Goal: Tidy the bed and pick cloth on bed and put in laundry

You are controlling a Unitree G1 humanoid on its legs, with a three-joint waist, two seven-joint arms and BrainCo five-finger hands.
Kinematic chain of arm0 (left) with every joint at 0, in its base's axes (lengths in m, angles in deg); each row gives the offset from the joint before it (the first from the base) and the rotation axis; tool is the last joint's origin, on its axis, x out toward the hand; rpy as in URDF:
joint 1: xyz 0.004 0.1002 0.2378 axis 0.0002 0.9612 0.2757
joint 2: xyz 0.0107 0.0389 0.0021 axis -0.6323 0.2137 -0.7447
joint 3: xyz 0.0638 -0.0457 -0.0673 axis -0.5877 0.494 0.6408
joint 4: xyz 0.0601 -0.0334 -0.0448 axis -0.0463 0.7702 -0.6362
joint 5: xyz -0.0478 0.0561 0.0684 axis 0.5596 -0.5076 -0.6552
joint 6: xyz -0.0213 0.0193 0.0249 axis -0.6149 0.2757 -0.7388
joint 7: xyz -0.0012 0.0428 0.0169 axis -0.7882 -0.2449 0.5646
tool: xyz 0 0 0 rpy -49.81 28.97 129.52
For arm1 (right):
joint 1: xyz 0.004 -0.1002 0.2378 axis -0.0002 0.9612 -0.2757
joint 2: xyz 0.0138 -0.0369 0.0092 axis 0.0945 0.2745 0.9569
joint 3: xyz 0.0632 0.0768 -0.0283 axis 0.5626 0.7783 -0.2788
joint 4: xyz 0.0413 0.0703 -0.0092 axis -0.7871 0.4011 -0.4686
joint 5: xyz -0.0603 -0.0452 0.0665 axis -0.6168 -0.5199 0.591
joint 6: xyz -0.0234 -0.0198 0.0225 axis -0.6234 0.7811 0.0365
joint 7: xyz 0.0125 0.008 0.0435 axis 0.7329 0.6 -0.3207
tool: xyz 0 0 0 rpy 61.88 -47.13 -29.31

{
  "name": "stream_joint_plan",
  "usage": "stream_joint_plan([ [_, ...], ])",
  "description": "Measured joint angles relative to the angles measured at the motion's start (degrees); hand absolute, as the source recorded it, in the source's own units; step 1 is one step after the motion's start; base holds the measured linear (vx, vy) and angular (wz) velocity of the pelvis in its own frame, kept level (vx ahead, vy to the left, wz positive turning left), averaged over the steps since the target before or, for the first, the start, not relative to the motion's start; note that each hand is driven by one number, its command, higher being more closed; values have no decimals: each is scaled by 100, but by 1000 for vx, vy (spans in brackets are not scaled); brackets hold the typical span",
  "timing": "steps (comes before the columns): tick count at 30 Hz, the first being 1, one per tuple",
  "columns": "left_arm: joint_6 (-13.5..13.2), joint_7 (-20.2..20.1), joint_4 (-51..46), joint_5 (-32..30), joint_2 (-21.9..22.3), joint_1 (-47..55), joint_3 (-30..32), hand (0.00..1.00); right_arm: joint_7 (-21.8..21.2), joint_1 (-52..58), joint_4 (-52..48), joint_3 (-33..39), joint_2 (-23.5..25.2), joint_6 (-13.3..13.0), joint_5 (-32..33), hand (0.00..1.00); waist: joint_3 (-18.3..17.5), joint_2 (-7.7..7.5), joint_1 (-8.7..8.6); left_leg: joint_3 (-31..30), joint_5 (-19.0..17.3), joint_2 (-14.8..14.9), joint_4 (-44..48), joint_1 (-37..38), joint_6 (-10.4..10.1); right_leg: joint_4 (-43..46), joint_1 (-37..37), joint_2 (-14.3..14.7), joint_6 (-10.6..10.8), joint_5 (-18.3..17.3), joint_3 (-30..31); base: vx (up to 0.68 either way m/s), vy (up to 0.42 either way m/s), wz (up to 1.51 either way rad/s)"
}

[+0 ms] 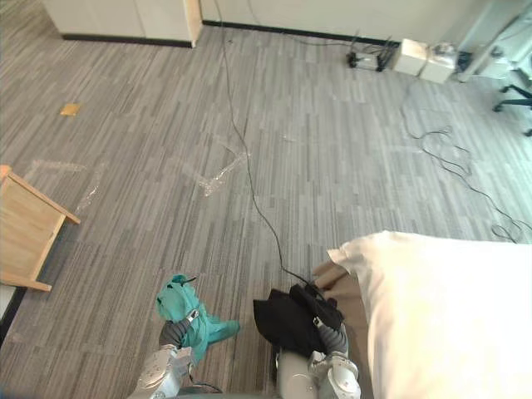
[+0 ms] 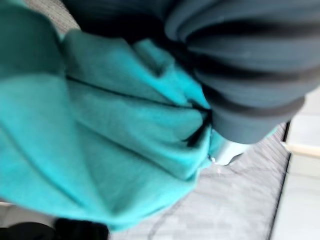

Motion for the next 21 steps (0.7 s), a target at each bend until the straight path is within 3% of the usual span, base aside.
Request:
stream_joint_plan([
  [1,13,2,71,2,121,-77,61,100,30,-169,-133,14,-11,63,-3,100,30,177,125,93,409,161,56,-81,-274,463,-205,198,-197,-315,55,664,-404,-14],
  [3,-3,-2,60,12,227,-58,119,100,37,-83,-282,1,44,125,-12,100,36,168,84,92,991,184,158,165,-298,1196,-176,172,-336,-931,-22,469,-301,-13],
  [4,-13,-4,57,15,271,-52,121,100,35,-56,-339,-27,48,131,-15,100,33,172,69,82,1099,220,286,182,-294,1292,-108,171,-348,-1065,-71,524,-343,10],
  [5,-36,-11,48,24,308,-42,175,100,8,4,-485,-193,46,149,-21,100,33,184,9,24,1421,353,918,93,-239,1366,207,236,-432,-1426,-229,414,-268,10],
  [6,-39,-14,47,26,310,-41,210,100,3,29,-545,-259,47,158,-25,100,37,192,19,-15,1587,420,1306,-28,-228,1332,359,280,-471,-1549,-275,689,-432,16],
  [7,-43,-16,37,134,377,-37,286,100,-19,99,-632,-370,58,176,-61,100,82,214,27,-320,2484,671,2945,-774,-250,1001,885,500,-558,-1751,-322,377,-227,11],
  [8,-50,-18,34,144,400,-34,287,100,-23,123,-644,-398,81,176,-67,100,93,224,46,-425,2481,737,3504,-1056,-300,880,1037,550,-588,-1788,-365,524,-309,2],
  [9,-56,-35,37,266,406,-27,269,100,-3,137,-616,-472,88,190,-70,100,103,243,169,-451,2093,866,4833,-1765,-321,608,1451,691,-664,-1847,-385,249,-144,-12],
  [11,-56,-83,36,363,396,41,266,100,7,128,-547,-465,74,196,-64,100,157,158,294,-342,1556,748,5599,-2475,-324,135,2069,746,-731,-1887,-369,394,-196,-13],
  [12,-57,-92,33,383,400,107,258,100,11,129,-497,-457,53,197,-64,100,179,102,354,-254,1252,561,5580,-2846,-328,-230,2463,781,-745,-1897,-303,470,-186,-7],
  [14,-94,-93,-78,456,394,131,223,100,12,71,-329,-444,31,207,-67,100,151,141,460,-166,900,330,5263,-3347,-314,-657,2911,865,-738,-1904,-237,499,-90,-16],
  [17,-106,-96,-188,531,390,158,215,100,3,-132,80,-419,27,308,-87,100,158,132,567,367,524,-29,3826,-3831,-191,-1251,3578,831,-653,-1960,-130,547,-9,-13],
  [18,-104,-112,-178,528,398,102,208,100,0,-163,347,-314,33,332,-136,100,169,107,661,707,692,-245,2621,-3813,-52,-1347,3825,704,-490,-2052,-127,579,21,-4],
  [19,-101,-126,-179,528,399,97,205,100,1,-193,413,-277,28,346,-145,100,166,112,678,854,867,-308,2182,-3811,11,-1362,3910,679,-426,-2088,-140,595,43,10],
  [20,-101,-146,-180,524,398,118,200,100,2,-214,549,-191,24,369,-193,100,143,153,699,1281,1491,-463,1017,-3776,180,-1382,4144,647,-253,-2186,-224,785,100,22],
  [21,-117,-146,-200,509,383,158,200,100,5,-179,651,-150,11,394,-301,100,112,191,775,1724,2308,-540,166,-3709,572,-1386,4462,669,-51,-2305,-264,663,90,19],
])
